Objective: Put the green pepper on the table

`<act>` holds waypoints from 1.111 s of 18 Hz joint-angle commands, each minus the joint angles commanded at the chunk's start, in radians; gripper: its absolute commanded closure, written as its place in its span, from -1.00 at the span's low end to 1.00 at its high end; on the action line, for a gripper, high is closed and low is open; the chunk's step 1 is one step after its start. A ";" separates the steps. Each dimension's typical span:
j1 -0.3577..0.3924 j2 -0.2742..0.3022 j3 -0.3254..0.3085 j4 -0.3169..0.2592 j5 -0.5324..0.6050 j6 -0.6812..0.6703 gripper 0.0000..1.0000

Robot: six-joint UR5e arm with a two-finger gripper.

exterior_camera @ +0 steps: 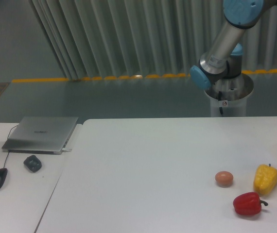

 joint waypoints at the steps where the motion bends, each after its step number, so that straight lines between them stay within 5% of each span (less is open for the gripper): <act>1: -0.003 0.002 0.000 0.000 0.006 0.000 0.24; 5: -0.031 0.023 0.000 -0.014 0.022 -0.018 0.29; 17: -0.095 0.092 0.110 -0.388 -0.135 -0.210 0.32; 20: -0.133 0.103 0.112 -0.425 -0.239 -0.442 0.32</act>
